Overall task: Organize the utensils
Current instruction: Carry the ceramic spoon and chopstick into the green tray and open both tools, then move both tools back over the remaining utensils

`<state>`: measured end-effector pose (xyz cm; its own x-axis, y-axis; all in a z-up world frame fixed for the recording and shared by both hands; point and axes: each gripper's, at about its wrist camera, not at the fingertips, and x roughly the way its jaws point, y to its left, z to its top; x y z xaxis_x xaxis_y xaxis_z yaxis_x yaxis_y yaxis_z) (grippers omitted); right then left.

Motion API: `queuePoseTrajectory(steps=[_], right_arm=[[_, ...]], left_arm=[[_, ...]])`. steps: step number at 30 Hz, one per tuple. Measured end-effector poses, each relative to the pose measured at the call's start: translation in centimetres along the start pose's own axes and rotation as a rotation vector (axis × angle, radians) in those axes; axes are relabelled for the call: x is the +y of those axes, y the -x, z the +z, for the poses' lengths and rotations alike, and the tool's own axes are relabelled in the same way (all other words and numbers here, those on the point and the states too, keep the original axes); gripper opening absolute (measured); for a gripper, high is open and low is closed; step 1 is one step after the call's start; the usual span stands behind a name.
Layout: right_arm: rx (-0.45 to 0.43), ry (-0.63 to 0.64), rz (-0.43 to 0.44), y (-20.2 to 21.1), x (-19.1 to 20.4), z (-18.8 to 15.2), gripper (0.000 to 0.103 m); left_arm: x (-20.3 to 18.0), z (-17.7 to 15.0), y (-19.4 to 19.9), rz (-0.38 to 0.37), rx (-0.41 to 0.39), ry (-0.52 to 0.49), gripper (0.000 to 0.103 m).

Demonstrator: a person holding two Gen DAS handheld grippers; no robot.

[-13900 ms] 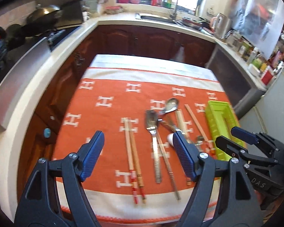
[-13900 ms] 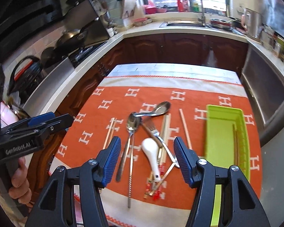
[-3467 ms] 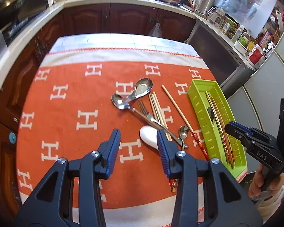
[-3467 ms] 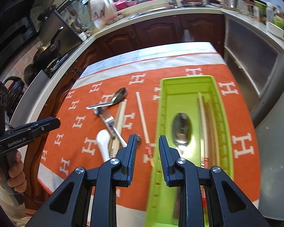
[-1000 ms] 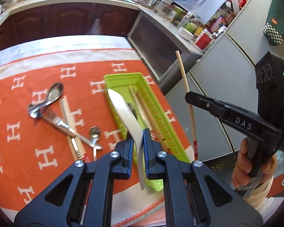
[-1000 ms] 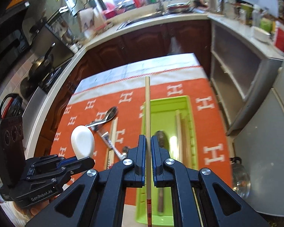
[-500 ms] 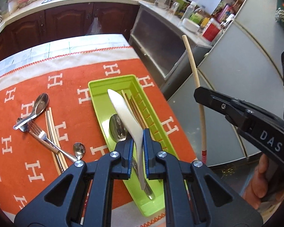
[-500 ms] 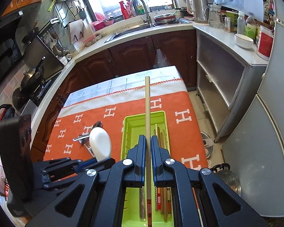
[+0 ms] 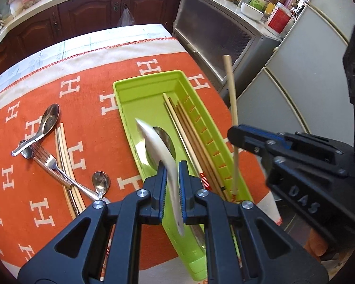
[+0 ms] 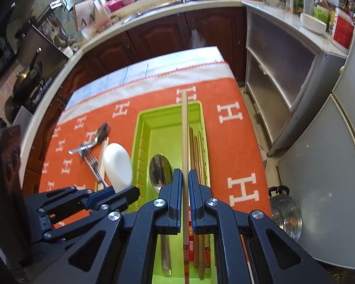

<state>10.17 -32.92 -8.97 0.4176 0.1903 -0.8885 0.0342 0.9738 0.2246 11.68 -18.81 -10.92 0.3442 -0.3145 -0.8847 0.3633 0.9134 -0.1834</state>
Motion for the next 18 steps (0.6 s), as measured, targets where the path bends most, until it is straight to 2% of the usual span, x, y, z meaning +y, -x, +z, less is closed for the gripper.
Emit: queuePoseTrajectory(steps=[8, 10, 12, 15, 18], right_arm=[[0.062, -0.005, -0.002, -3.6, 0.7, -0.5, 0.007], [0.064, -0.01, -0.009, -3.7, 0.8, -0.5, 0.013], [0.06, -0.023, -0.009, -3.6, 0.7, -0.6, 0.02], [0.053, -0.039, 0.003, -3.4, 0.6, -0.7, 0.024], [0.042, -0.044, -0.007, -2.9, 0.6, -1.0, 0.028]], left_arm=[[-0.1, -0.3, 0.1, -0.001, 0.008, -0.015, 0.009], [0.0, -0.4, 0.2, -0.002, 0.012, -0.013, 0.012], [0.5, -0.7, 0.5, -0.006, 0.014, -0.005, 0.022], [1.6, -1.2, 1.5, -0.017, 0.0, 0.01, 0.038], [2.9, -1.8, 2.8, -0.004, -0.023, 0.018, 0.04]])
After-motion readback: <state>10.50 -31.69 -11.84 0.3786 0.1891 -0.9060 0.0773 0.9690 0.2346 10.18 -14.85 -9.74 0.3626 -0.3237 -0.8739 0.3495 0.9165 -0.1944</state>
